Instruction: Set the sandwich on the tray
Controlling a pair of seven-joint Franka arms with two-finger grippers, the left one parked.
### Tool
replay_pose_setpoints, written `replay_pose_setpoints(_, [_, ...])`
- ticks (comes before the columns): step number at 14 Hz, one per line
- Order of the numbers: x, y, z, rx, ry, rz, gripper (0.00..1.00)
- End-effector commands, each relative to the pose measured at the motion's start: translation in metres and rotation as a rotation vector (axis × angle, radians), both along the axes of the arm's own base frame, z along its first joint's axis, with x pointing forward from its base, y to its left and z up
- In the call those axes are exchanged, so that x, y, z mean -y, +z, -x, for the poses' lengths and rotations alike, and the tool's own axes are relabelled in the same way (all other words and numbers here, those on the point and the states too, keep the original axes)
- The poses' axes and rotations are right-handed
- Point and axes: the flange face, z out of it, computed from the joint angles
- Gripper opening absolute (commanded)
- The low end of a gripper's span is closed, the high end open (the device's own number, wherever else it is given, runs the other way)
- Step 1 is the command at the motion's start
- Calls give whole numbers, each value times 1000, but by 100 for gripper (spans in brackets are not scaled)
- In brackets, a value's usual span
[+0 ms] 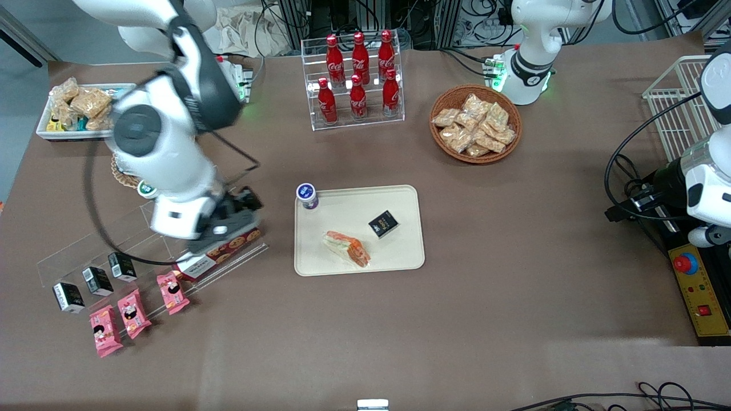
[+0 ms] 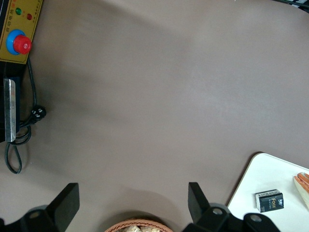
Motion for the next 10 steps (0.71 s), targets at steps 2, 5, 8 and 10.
replay_pose_setpoints(2, [86, 42, 7, -32, -228, -32, 99])
replay_pose_setpoints(5, [161, 48, 3, -72, -419, -27, 99])
replay_pose_setpoints(8, [211, 48, 4, -89, -491, -26, 99])
replay_pose_setpoints(10, [224, 49, 7, -113, -511, -21, 99])
